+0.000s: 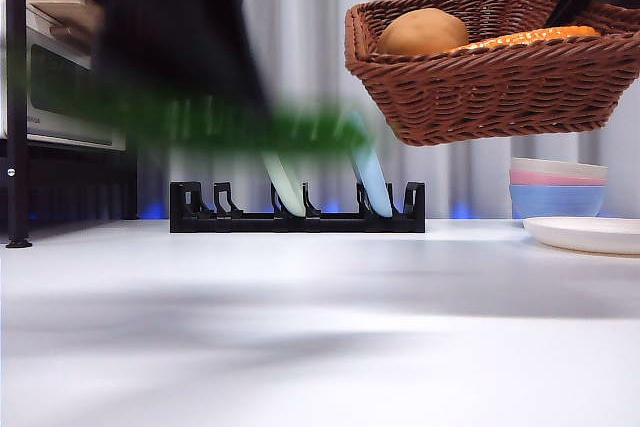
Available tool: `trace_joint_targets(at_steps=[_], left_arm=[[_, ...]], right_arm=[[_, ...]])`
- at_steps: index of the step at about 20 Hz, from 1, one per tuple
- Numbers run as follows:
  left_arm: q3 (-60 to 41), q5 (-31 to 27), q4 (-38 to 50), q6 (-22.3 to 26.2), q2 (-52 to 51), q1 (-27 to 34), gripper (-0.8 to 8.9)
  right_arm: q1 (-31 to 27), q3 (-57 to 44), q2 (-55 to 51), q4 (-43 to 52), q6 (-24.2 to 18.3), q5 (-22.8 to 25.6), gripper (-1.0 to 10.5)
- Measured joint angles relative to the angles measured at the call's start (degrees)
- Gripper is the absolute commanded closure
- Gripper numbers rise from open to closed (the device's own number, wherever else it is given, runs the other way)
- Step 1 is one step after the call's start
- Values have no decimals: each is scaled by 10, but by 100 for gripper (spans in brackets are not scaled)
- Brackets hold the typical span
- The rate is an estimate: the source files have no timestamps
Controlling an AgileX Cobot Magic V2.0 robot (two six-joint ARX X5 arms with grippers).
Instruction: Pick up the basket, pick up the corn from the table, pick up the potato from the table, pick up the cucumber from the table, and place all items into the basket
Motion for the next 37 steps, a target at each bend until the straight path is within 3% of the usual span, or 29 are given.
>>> trace_joint_targets(at_steps=[3, 6, 11, 15, 20, 21, 24, 32, 37], left_arm=[[66, 101, 22, 39, -50, 0, 826], [121, 86, 118, 32, -65, -1, 826], [127, -106, 312, -82, -46, -1, 826], [127, -195, 372, -149, 0, -1, 826], [127, -222, 381, -179, 59, -1, 809], [127, -222, 378, -181, 66, -1, 753], [127, -223, 367, -183, 69, -1, 339], [127, -224, 352, -183, 57, -1, 328], [130, -224, 348, -183, -42, -1, 329]], right_arm=[[0, 0, 0, 0, 0, 0, 963], [8, 0, 0, -14, 0, 1, 963], [44, 0, 0, -37, 0, 1, 963], [90, 0, 0, -45, 0, 1, 963], [130, 0, 0, -45, 0, 1, 963], [133, 0, 0, -45, 0, 1, 963], [139, 0, 0, -46, 0, 2, 963], [139, 0, 28, -36, 8, 4, 963], [139, 0, 126, 25, 41, 36, 963]])
